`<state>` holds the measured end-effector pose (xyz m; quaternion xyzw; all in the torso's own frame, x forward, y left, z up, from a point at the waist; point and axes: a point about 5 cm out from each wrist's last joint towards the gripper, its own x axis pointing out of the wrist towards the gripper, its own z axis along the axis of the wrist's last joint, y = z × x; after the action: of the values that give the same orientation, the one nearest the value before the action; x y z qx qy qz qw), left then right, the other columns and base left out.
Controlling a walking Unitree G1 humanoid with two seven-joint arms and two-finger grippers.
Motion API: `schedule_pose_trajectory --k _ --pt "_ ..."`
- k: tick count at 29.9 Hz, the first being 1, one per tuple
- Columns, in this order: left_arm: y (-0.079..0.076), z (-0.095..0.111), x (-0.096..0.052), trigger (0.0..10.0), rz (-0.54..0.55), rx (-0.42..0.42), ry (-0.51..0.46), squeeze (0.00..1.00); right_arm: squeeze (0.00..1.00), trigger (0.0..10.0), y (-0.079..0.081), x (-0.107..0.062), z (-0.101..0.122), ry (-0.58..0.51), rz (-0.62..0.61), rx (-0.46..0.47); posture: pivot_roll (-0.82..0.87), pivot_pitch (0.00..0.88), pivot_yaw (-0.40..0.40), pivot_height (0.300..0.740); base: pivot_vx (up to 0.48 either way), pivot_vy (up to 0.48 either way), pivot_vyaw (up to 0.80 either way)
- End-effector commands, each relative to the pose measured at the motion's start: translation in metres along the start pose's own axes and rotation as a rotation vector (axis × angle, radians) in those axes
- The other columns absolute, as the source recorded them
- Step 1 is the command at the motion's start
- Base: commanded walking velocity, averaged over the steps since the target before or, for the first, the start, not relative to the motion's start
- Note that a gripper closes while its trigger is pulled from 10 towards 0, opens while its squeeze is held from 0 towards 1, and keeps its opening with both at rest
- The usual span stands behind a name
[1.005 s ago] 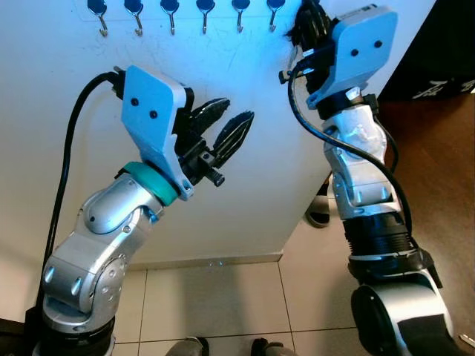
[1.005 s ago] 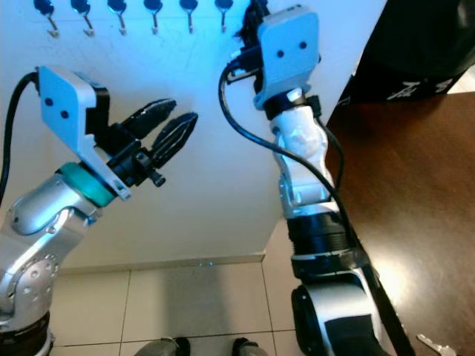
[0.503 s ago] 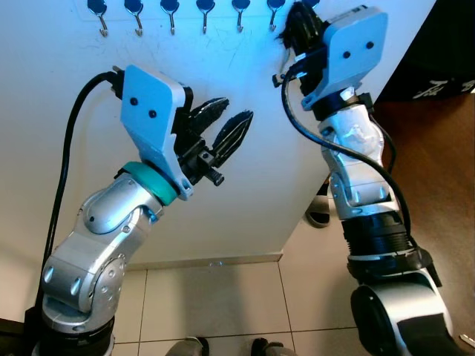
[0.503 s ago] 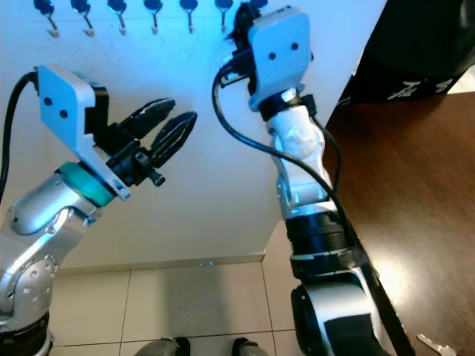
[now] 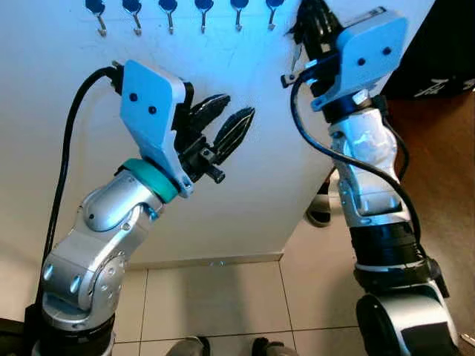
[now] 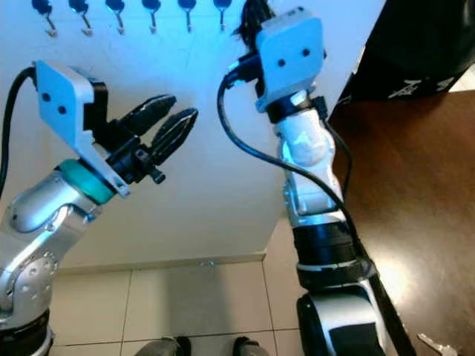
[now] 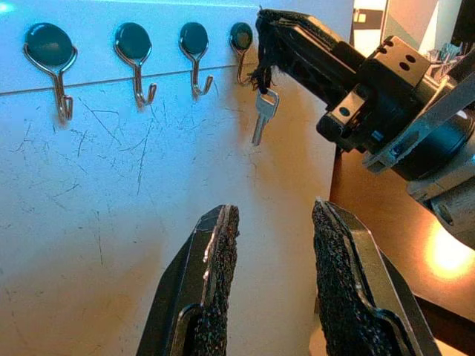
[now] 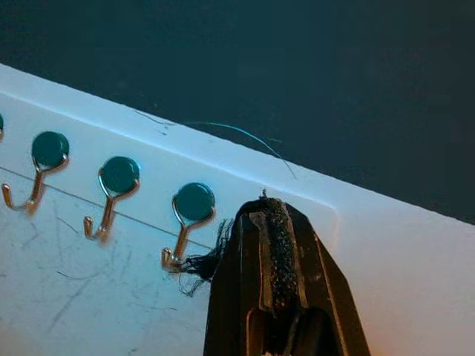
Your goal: Hang keys on a hook
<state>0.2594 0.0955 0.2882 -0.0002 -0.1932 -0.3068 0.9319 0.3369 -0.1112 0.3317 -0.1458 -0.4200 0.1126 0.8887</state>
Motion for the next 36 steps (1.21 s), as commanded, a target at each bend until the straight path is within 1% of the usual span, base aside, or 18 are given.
schedule_pose_trajectory --k 1,11,19,30,36 --pt "-0.003 0.000 0.000 10.0 -0.025 -0.014 0.000 0.00 0.00 10.0 0.000 -0.004 0.000 0.006 -0.005 -0.005 0.12 0.101 0.118 0.740 0.000 0.000 0.00" --pt "-0.003 0.000 0.001 10.0 -0.027 -0.017 0.000 0.00 0.00 10.0 -0.001 -0.001 -0.004 0.019 -0.009 -0.015 0.13 0.101 0.113 0.740 0.000 0.000 0.00" --pt "-0.003 0.001 0.000 10.0 -0.024 -0.013 0.001 0.00 0.00 10.0 -0.002 0.004 -0.007 0.035 -0.037 -0.033 0.13 0.102 0.111 0.740 0.000 0.000 0.00" --pt "-0.003 0.001 -0.001 10.0 -0.026 -0.015 0.002 0.00 0.00 10.0 -0.001 0.005 -0.008 0.035 -0.030 -0.031 0.14 0.100 0.107 0.740 0.000 0.000 0.00" --pt "-0.003 0.001 -0.001 10.0 -0.025 -0.013 0.003 0.00 0.00 10.0 0.002 0.010 -0.010 0.034 -0.024 -0.032 0.14 0.097 0.105 0.740 0.000 0.000 0.00"
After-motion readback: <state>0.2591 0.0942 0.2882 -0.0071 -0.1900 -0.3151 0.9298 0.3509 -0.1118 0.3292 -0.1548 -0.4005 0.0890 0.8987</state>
